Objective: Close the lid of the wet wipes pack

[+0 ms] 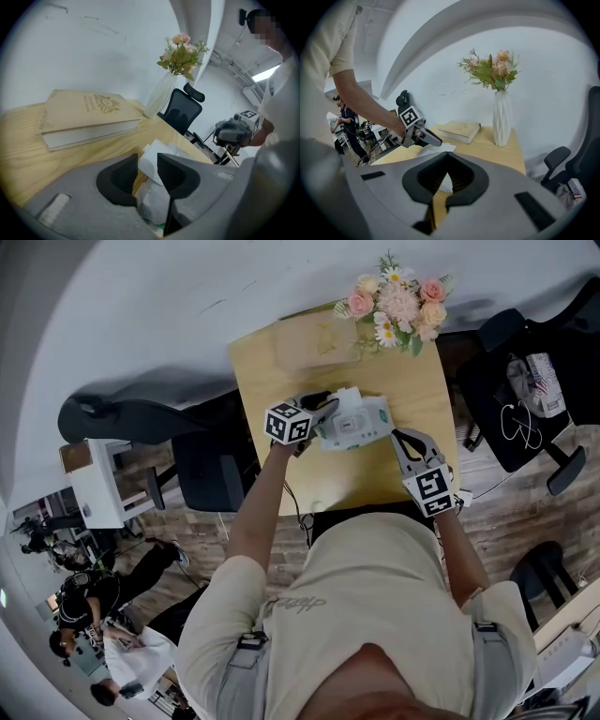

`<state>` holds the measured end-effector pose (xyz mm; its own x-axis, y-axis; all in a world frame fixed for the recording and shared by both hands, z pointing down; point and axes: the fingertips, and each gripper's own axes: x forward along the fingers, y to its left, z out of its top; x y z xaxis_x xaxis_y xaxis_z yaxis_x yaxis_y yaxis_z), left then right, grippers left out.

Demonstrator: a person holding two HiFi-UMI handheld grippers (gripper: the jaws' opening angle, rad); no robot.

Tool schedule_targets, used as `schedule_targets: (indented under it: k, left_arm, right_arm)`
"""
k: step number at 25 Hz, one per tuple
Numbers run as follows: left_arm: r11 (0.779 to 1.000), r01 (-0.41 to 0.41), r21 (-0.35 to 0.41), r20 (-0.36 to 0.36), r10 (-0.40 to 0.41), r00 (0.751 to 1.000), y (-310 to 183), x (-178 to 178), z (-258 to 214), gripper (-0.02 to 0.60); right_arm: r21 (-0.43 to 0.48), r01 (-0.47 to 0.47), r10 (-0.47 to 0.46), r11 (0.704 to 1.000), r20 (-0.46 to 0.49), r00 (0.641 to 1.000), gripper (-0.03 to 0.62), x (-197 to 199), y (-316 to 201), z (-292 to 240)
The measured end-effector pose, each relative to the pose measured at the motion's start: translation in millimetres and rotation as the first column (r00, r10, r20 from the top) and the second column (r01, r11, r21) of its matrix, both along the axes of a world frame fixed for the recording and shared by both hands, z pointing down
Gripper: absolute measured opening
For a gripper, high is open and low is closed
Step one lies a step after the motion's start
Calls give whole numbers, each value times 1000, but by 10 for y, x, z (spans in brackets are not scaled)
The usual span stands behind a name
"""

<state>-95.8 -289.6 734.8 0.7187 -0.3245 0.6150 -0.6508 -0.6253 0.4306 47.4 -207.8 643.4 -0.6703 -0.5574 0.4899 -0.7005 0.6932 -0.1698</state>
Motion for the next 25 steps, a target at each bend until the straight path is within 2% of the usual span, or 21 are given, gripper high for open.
schedule_targets:
  k: [10, 14, 25]
  left_arm:
    - [994, -17, 107, 14, 16, 1000, -1, -32, -293, 44]
    - [989, -40, 141, 13, 38, 999, 68, 42, -450, 40]
    - [989, -73, 132, -9, 74, 997, 295, 121, -569, 38]
  right_arm:
    - [17, 48, -47, 999, -18, 999, 2, -79, 111, -12]
    - [21, 42, -41, 999, -18, 999, 2, -46, 114, -30]
    - [24, 35, -35, 999, -23, 999, 2, 6, 200, -13]
